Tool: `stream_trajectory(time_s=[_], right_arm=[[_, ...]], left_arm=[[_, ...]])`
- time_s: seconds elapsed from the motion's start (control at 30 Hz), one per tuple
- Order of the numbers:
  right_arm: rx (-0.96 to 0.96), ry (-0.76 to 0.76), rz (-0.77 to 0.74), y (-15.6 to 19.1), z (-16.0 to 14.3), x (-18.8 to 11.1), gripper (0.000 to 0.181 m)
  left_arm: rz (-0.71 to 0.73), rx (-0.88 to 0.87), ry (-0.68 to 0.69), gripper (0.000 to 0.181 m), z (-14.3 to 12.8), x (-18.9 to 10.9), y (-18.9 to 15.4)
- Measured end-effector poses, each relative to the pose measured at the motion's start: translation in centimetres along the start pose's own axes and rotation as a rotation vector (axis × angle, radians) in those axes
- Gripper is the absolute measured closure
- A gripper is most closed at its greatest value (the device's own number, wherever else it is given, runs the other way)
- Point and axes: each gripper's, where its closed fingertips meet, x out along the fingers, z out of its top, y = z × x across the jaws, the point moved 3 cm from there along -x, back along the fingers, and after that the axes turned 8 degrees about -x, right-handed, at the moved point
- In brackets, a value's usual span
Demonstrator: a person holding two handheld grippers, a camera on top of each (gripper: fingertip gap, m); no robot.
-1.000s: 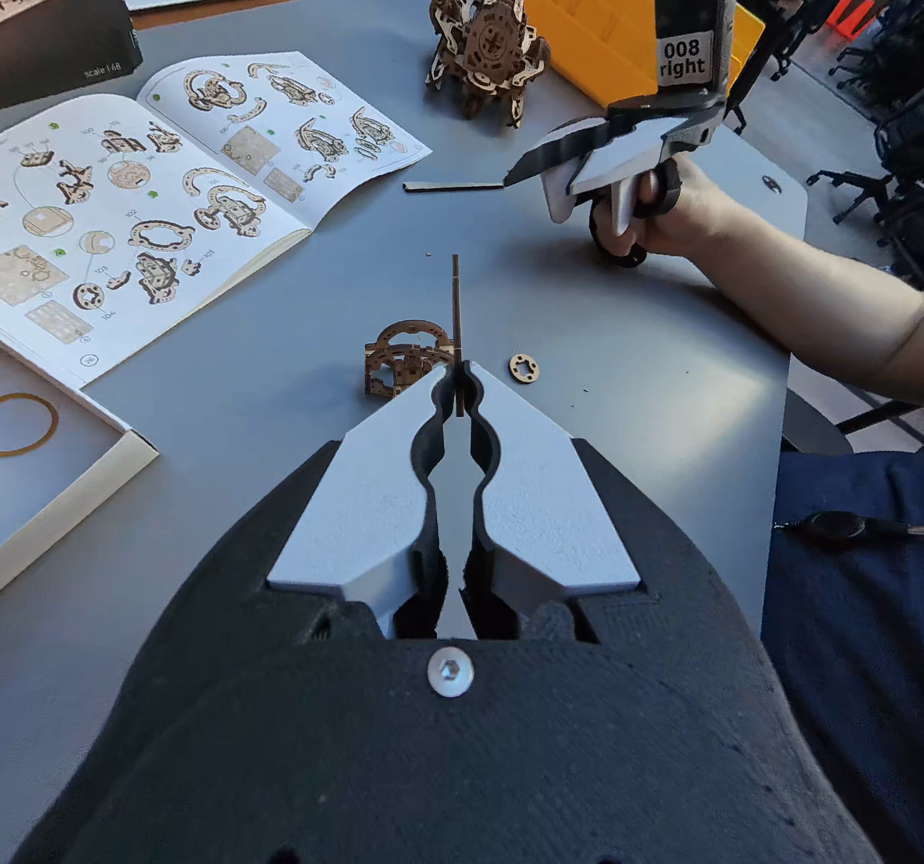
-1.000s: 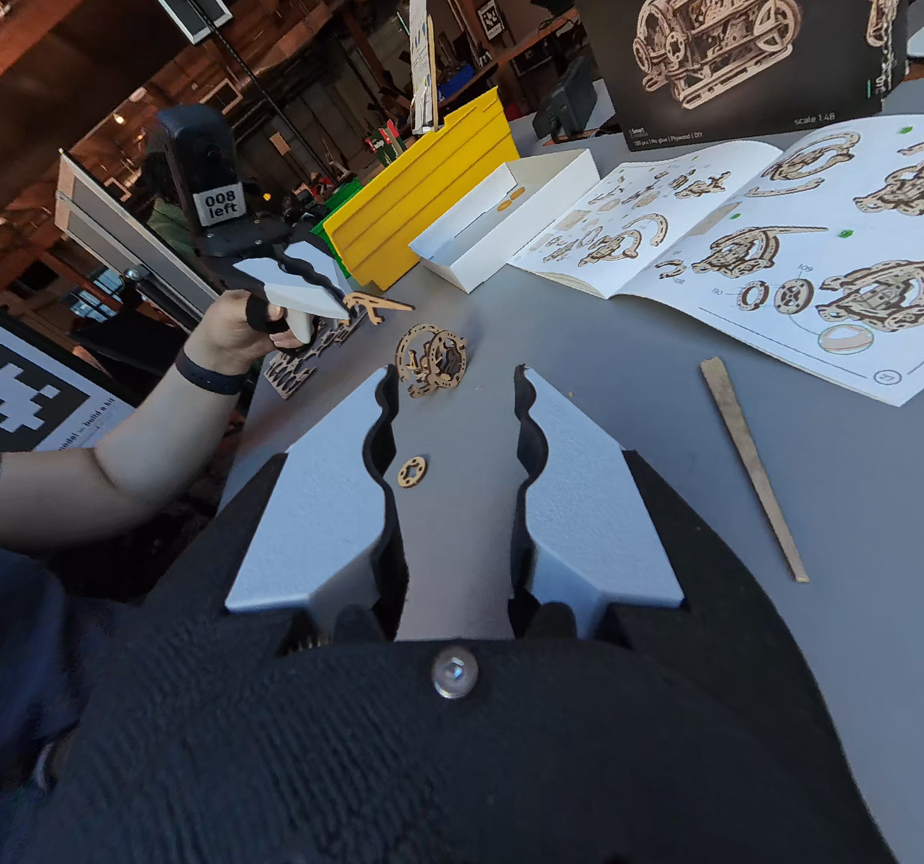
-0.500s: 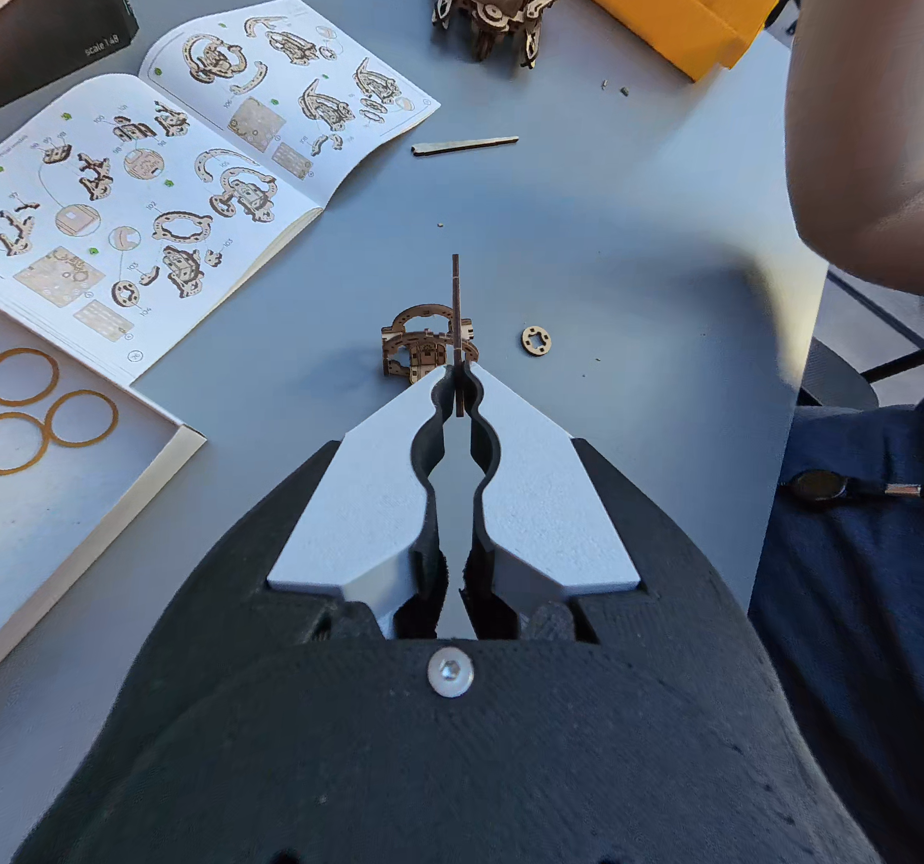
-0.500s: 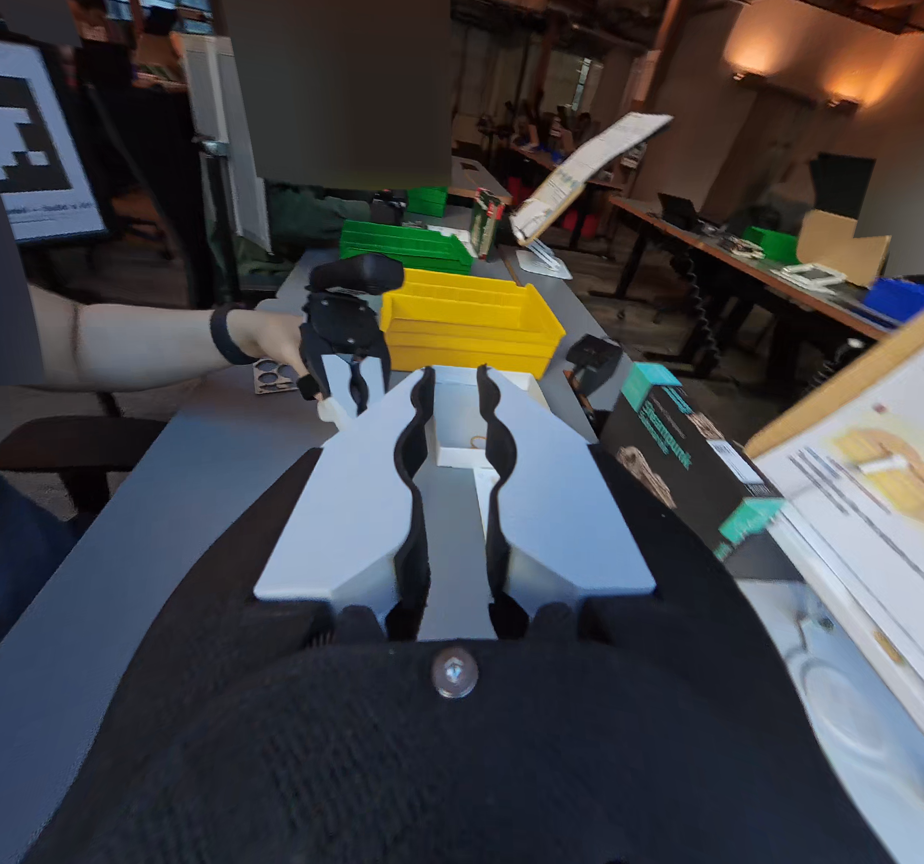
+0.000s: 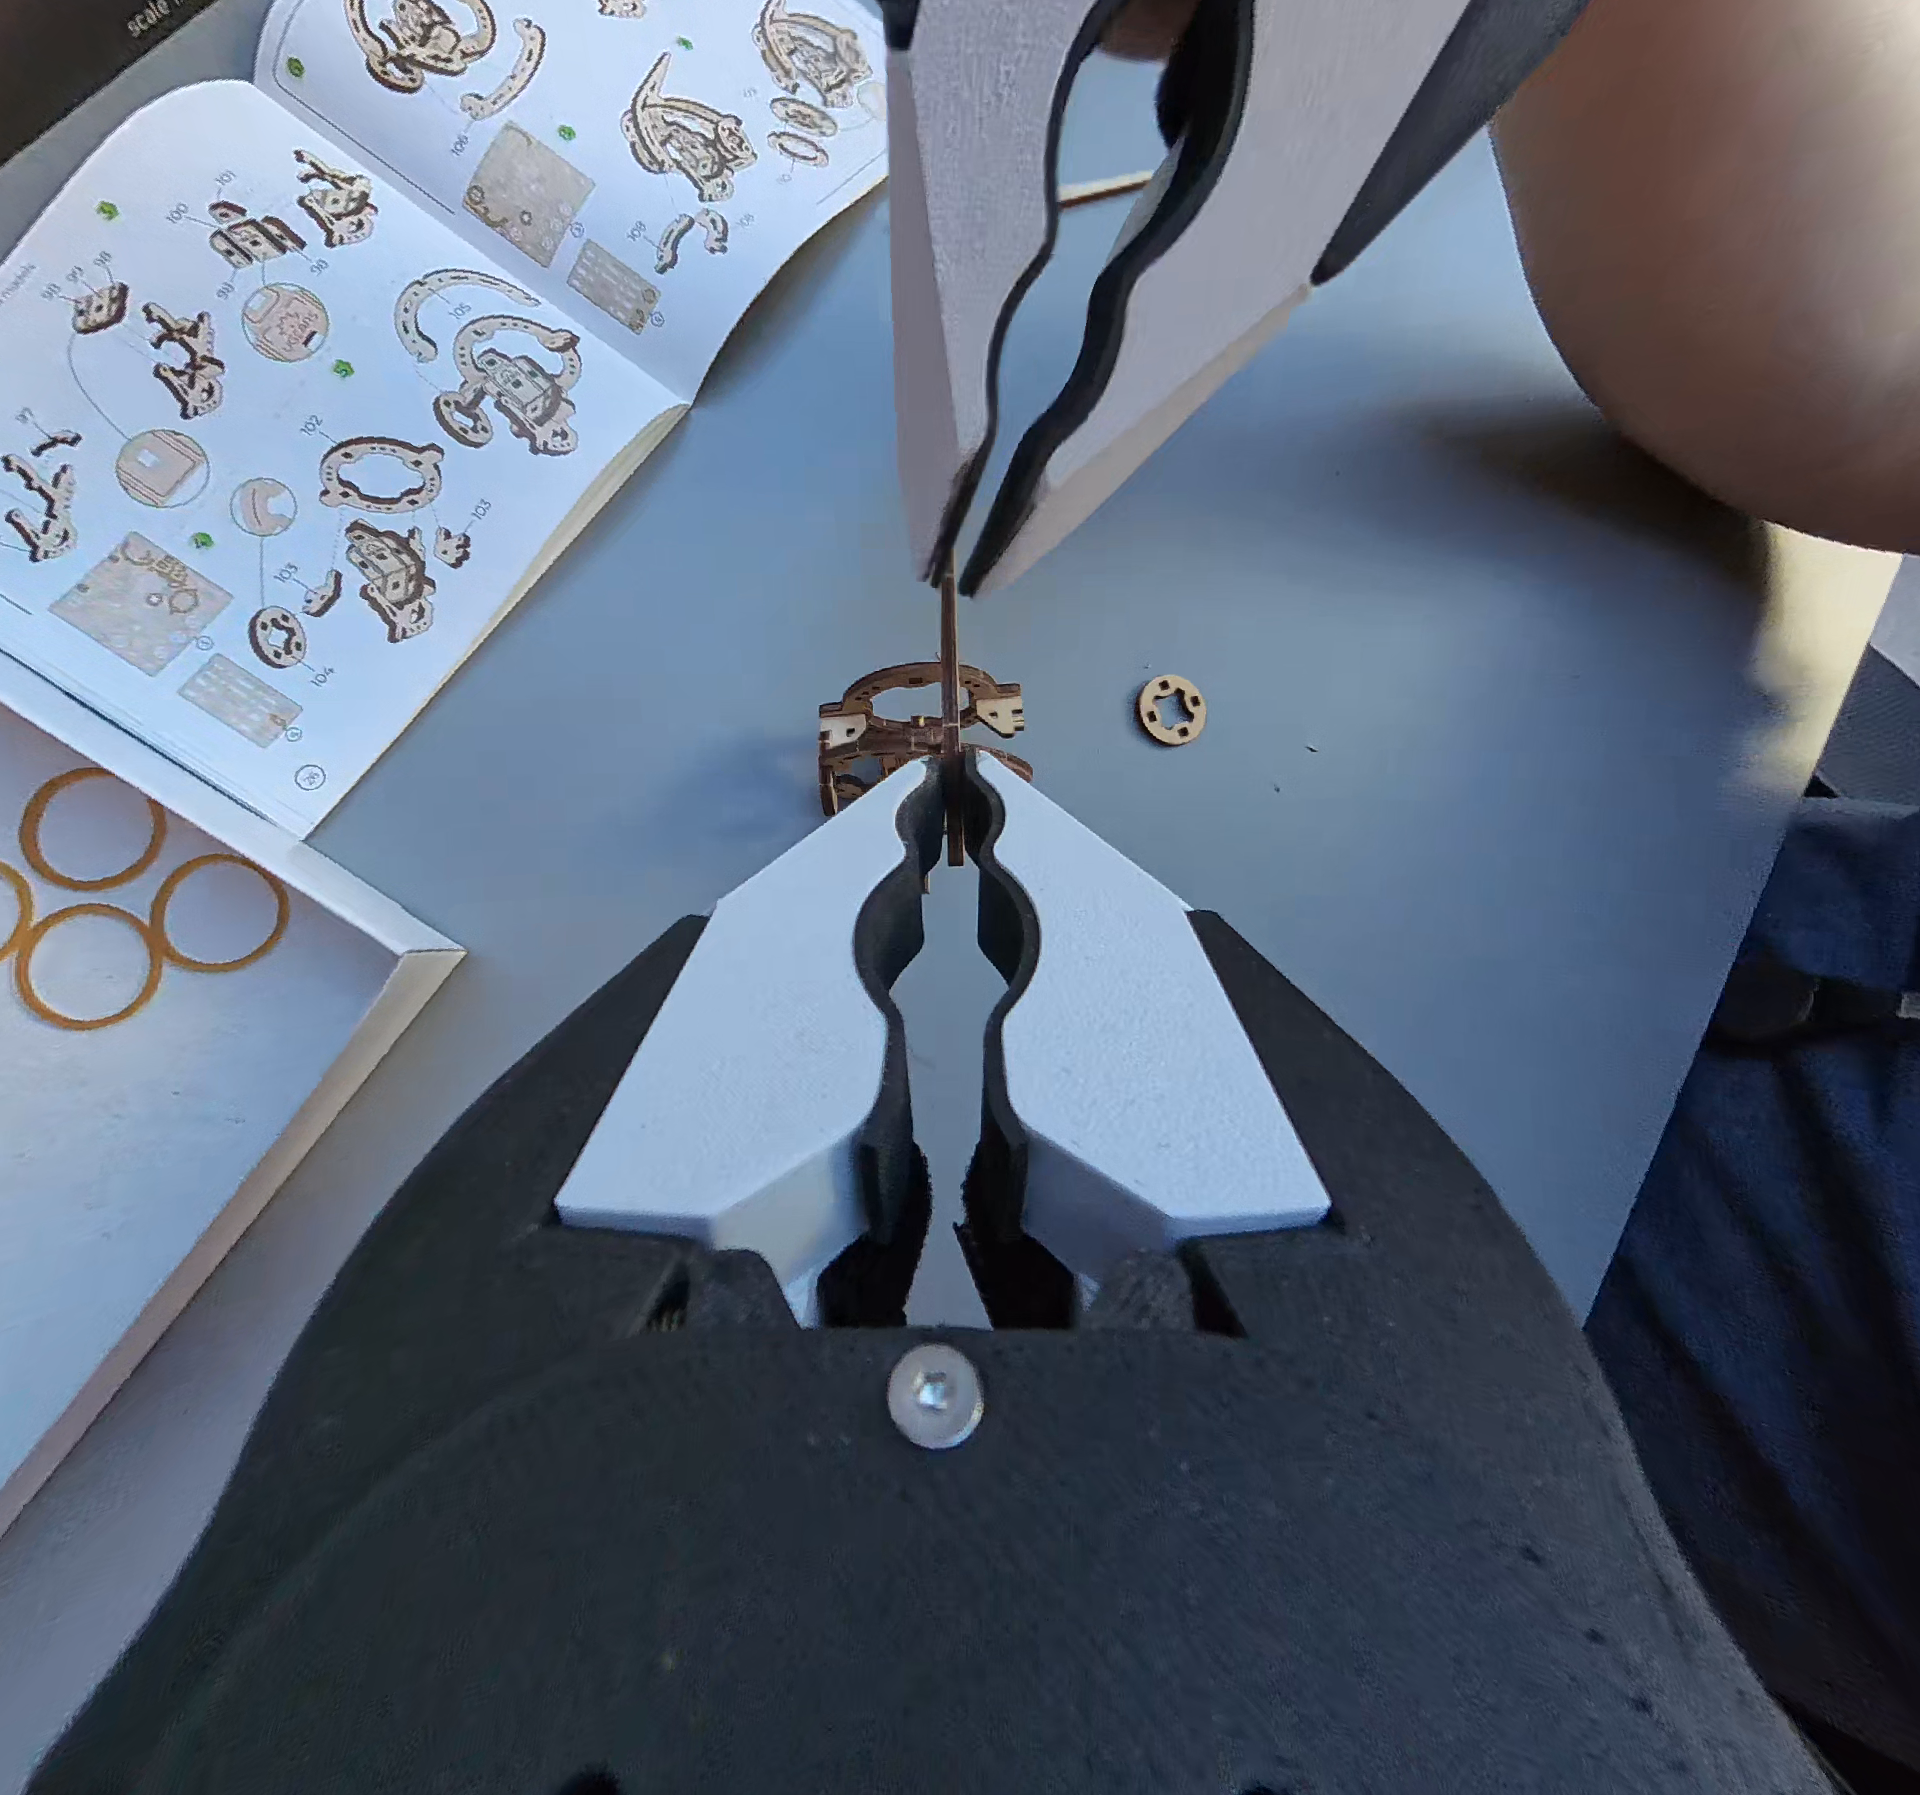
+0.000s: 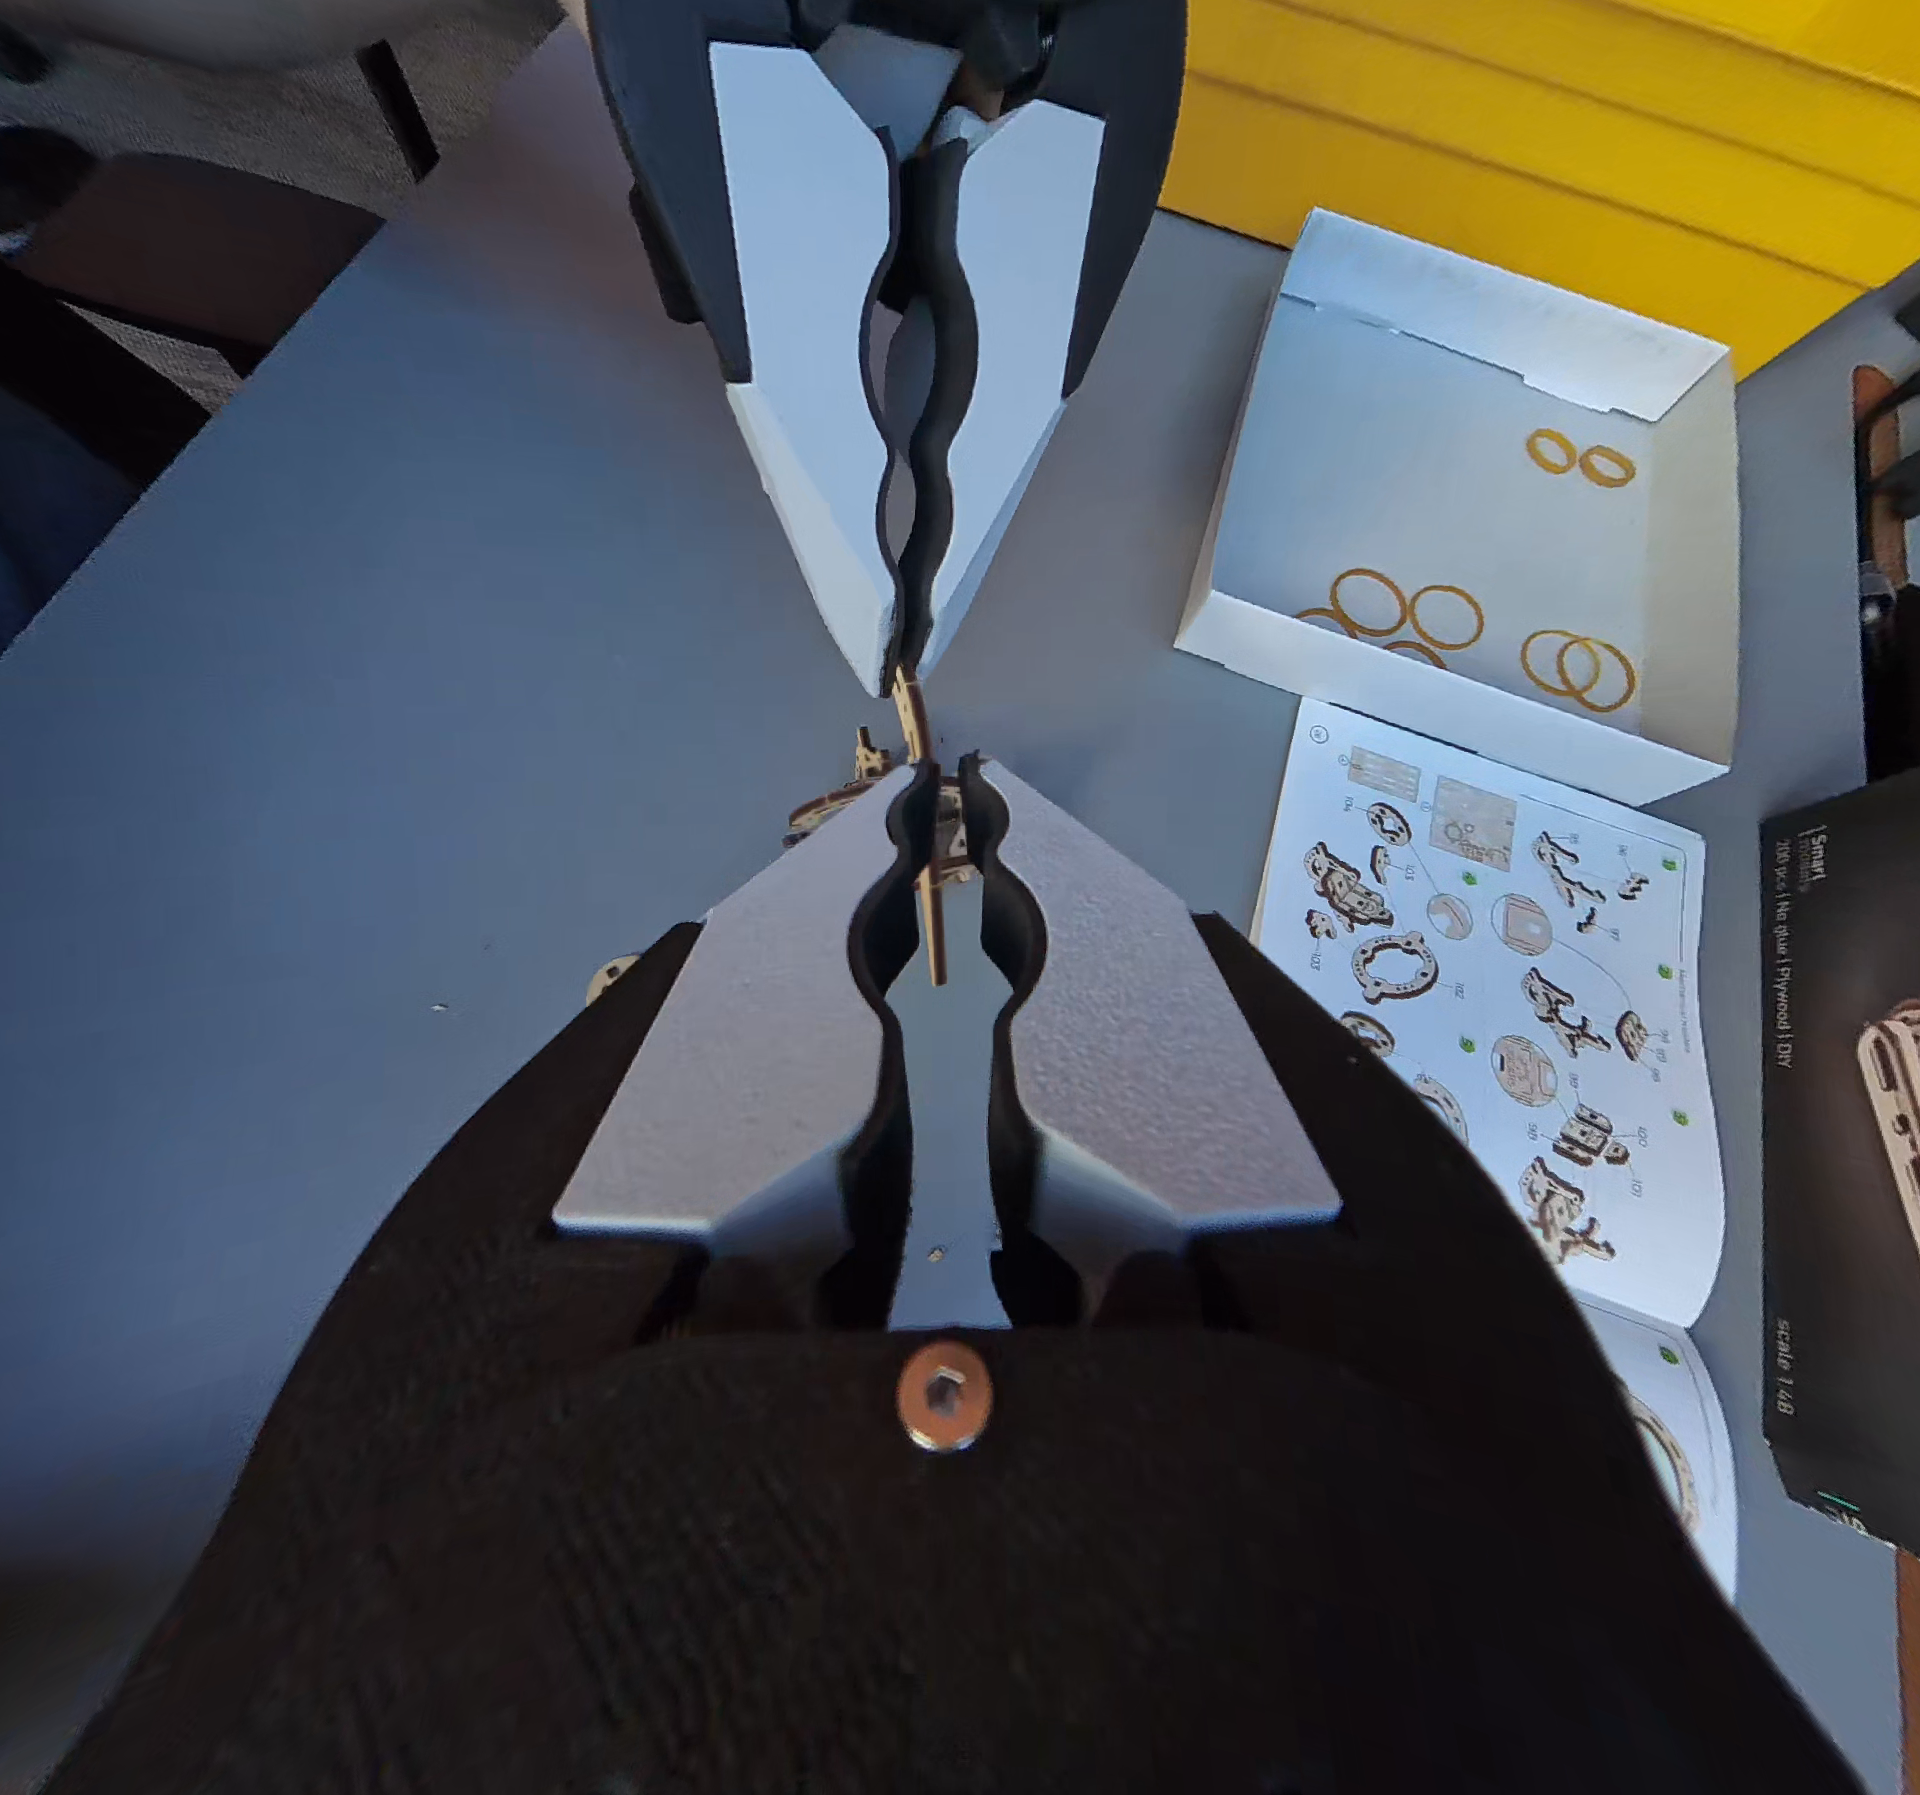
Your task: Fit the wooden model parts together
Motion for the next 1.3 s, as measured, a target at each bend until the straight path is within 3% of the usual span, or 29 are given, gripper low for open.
stream_trajectory(time_s=[0.27, 0.47, 0.57, 0.67, 0.8, 0.9, 0.97, 1.07, 1.3], right_arm=[[0.076, 0.006, 0.082, -0.1, -2.1, 1.7, 0.177], [0.115, -0.012, -0.024, -1.3, -2.1, 0.4, 0.173], [0.137, 0.018, -0.197, -2.3, -1.3, -3.9, 0.169], [0.168, -0.002, -0.444, -2.4, 0.4, -11.3, 0.16], [0.133, -0.155, -0.721, 0.3, 2.8, -20.9, 0.159], [0.117, -0.273, -0.786, 2.3, 3.4, -24.5, 0.16], [0.179, -0.338, -0.78, 2.6, 2.8, -25.1, 0.16], [0.358, -0.315, -0.796, 1.5, -0.1, -24.5, 0.16], [0.6, -0.384, -0.764, -0.3, -3.6, -19.5, 0.16]], left_arm=[[-0.006, -0.03, 0.015, 0.181, -0.6, 0.7, 0.6], [-0.017, -0.036, 0.023, 0.181, -0.7, 1.1, 0.6], [-0.018, -0.03, 0.014, 0.181, -0.7, 1.0, 0.6], [-0.038, -0.039, -0.01, 0.181, -0.6, 0.9, 0.7], [-0.064, -0.052, -0.031, 0.181, -0.8, 0.9, 0.7], [-0.074, -0.057, -0.038, 0.181, -1.0, 0.8, 0.7], [-0.072, -0.057, -0.046, 0.181, -1.1, 0.8, 0.7], [-0.083, -0.072, -0.063, 0.181, -1.1, 0.8, 0.7], [-0.086, -0.083, -0.094, 0.181, -1.2, 0.6, 0.7]])
